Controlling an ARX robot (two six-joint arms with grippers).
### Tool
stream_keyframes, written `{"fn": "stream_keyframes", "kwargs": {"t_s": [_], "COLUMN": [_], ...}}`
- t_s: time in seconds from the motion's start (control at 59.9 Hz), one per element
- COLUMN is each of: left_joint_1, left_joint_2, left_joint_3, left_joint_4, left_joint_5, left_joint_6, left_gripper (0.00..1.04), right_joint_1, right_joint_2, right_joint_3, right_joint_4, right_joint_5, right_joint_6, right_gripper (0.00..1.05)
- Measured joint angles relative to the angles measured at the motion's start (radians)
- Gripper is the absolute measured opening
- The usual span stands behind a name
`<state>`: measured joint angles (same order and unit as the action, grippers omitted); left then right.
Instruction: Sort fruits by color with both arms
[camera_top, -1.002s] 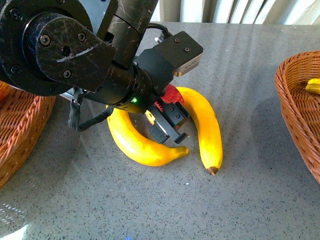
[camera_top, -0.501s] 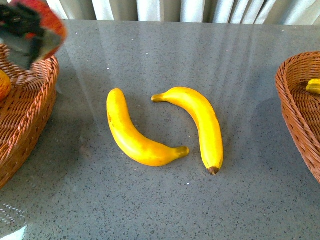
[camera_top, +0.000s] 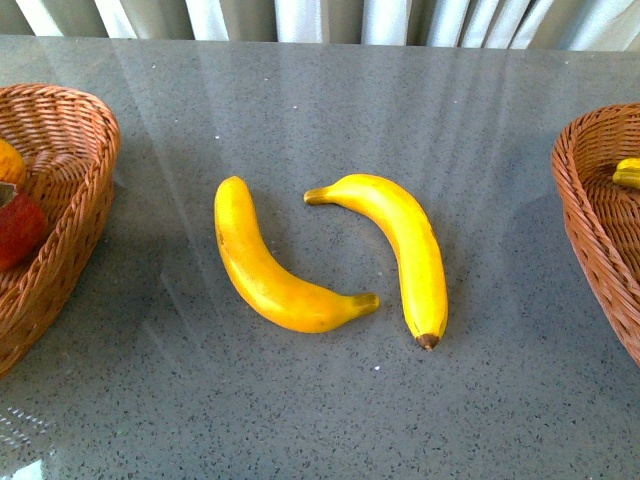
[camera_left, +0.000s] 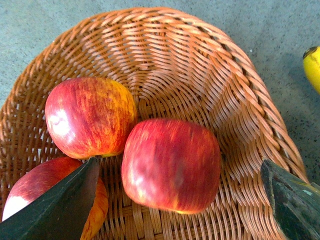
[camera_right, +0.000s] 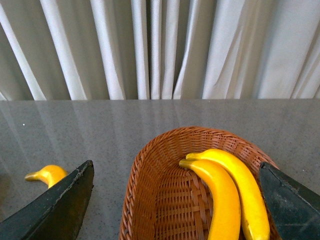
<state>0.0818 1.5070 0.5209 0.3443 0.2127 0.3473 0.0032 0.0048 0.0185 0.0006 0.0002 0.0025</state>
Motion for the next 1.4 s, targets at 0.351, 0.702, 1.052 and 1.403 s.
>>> {"fn": "stream_keyframes", "kwargs": {"t_s": [0.351, 0.702, 1.052, 1.403], "left_joint_1": [-0.018, -0.079, -0.08, -0.08], "left_joint_2": [-0.433, -0.686, -0.876, -1.035], "left_joint_3": [0.006, -0.259, -0.401, -0.464], "left_joint_4": [-0.041, 0.19, 0.164, 0.067], "left_joint_5": [-0.026, -0.212, -0.213, -0.213], "left_joint_6": [-0.108, -0.335, -0.344, -0.344], "left_gripper": [0.96, 0.26, 0.02, 0.02], "right_joint_1": [0.0, 0.0, 0.0, 0.0], "right_joint_2": [0.0, 0.0, 0.0, 0.0], "right_joint_3": [0.0, 0.0, 0.0, 0.0], "right_joint_4": [0.0, 0.0, 0.0, 0.0], "right_joint_5": [0.0, 0.0, 0.0, 0.0], "right_joint_6": [0.0, 0.0, 0.0, 0.0], "right_gripper": [0.96, 0.96, 0.96, 0.96]}}
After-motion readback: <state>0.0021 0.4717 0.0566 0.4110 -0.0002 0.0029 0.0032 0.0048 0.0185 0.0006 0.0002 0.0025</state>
